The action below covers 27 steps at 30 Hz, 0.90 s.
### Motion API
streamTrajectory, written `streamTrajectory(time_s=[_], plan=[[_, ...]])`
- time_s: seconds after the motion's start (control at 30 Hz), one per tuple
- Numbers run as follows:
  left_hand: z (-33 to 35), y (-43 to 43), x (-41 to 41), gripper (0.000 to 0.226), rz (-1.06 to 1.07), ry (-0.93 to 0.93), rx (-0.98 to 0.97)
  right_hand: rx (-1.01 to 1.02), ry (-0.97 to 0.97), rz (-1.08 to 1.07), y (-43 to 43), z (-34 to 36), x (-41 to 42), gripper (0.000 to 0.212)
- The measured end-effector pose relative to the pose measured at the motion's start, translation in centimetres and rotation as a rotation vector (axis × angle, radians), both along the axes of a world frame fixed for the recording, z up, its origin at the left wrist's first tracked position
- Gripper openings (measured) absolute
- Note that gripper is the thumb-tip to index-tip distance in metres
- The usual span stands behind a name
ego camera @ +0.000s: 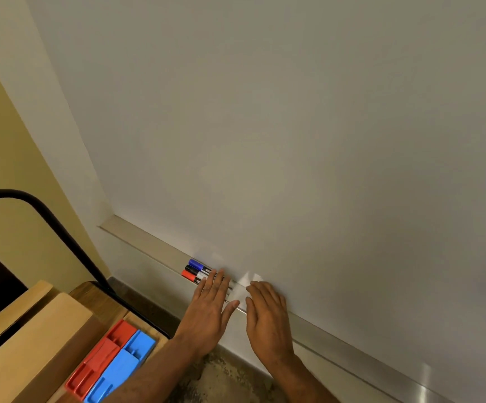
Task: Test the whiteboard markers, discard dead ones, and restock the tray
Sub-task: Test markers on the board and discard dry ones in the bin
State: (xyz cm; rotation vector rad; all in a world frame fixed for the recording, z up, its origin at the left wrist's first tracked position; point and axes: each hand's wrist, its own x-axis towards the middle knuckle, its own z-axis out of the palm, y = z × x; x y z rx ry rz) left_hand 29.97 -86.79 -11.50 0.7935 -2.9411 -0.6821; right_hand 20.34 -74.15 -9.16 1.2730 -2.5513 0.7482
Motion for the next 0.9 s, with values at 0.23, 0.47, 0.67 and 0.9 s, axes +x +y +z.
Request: streamTrajectory(time_s=[0.23,0.47,0.67,0.9], plan=[[2.7,5.3,0.2,0.082,-0.11,0.098,-0.064,0.0,-0.032,-0.048,6.6,2.1,1.2,0.061],[4.9,15.3,-1.2,0.085,-0.208,0.182,-0.106,0.037,-0.04,-0.156,18.5,3.3,0.6,0.051],[6.0,26.2,-3.4,0.088,-0.265,0.188,-0.164,0.036,0.033,-0.223,31.7,2.9,-1.2,0.038],[6.8,38.0,-5.5,0.095,-0.258,0.235,-0.161,0.101,0.065,-0.377,46.1,2.5,-5.9,0.034]])
